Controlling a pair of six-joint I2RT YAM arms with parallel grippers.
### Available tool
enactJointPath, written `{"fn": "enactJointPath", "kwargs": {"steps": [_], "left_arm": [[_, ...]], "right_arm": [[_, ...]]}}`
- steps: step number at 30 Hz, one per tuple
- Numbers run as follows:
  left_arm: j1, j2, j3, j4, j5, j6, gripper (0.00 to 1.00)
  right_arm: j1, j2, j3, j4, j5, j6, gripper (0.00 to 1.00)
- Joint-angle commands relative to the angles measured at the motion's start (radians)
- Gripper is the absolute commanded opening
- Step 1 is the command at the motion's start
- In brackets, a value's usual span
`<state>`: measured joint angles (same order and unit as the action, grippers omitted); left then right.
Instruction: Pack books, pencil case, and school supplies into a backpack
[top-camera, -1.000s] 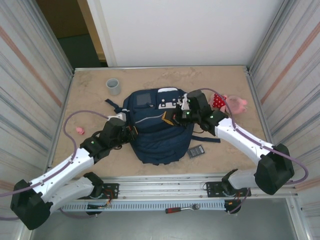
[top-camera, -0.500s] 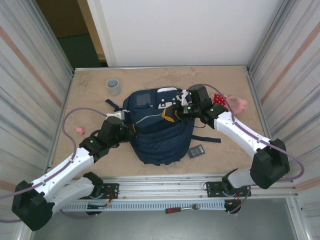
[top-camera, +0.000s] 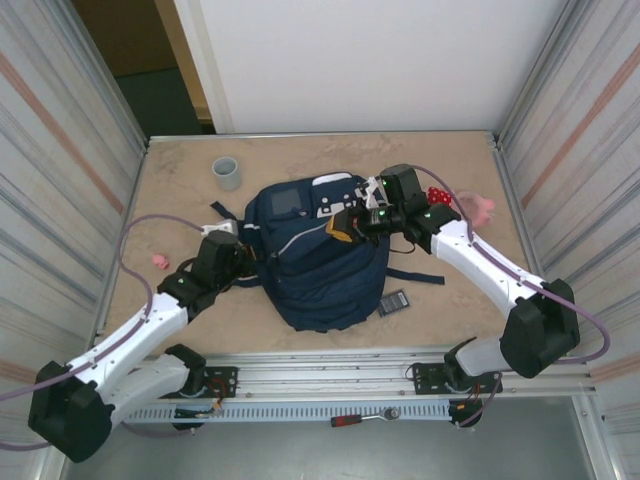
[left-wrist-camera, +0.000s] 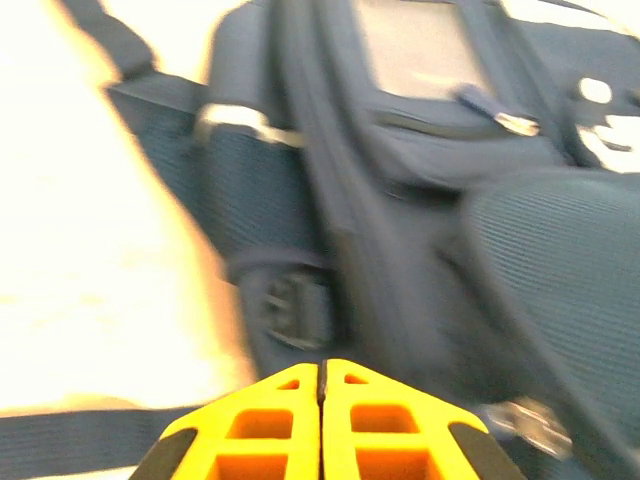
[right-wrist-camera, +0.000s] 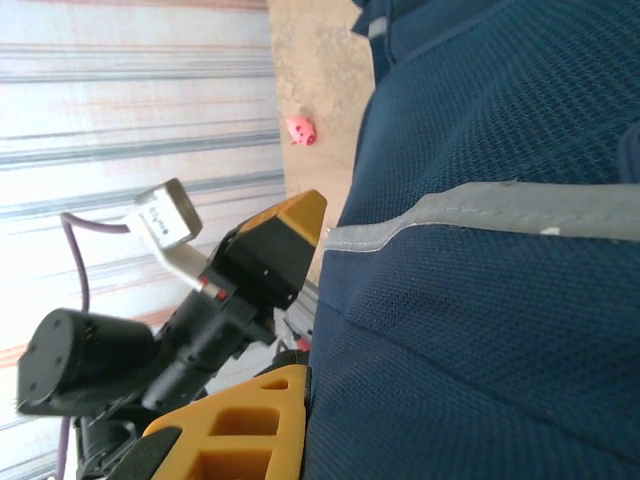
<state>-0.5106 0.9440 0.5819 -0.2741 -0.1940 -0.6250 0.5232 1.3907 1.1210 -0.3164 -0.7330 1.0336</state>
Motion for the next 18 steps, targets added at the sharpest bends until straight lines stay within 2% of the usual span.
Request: {"fn": "enactJointPath", "kwargs": {"steps": [1,5,9,15,18], "left_arm": [[0.034,0.006,-0.004,-0.034,-0.046,0.034,0.13],[0.035,-0.022,0.03,-0.053,-0.014,0.083,0.31],[0.036,-0.076,0.052,-0.038,0.071,0.218,0.47],[0.035,-0.108,0.066,0.013,0.229,0.447,0.6],[0.035,-0.099,0.087,0.02,0.32,0.539,0.67]], "right_arm": [[-0.008,-0.057,0.045,0.025,-0.02,-0.043,0.0],[0.006,-0.047,0.008,0.1,0.035,0.004,0.0],[0.041,-0.03,-0.002,0.141,0.086,0.019,0.0],[0.13,0.009,-0.013,0.274,0.17,0.082,0.0],[0.152,0.063,0.007,0.306,0.154,0.091,0.0]]}}
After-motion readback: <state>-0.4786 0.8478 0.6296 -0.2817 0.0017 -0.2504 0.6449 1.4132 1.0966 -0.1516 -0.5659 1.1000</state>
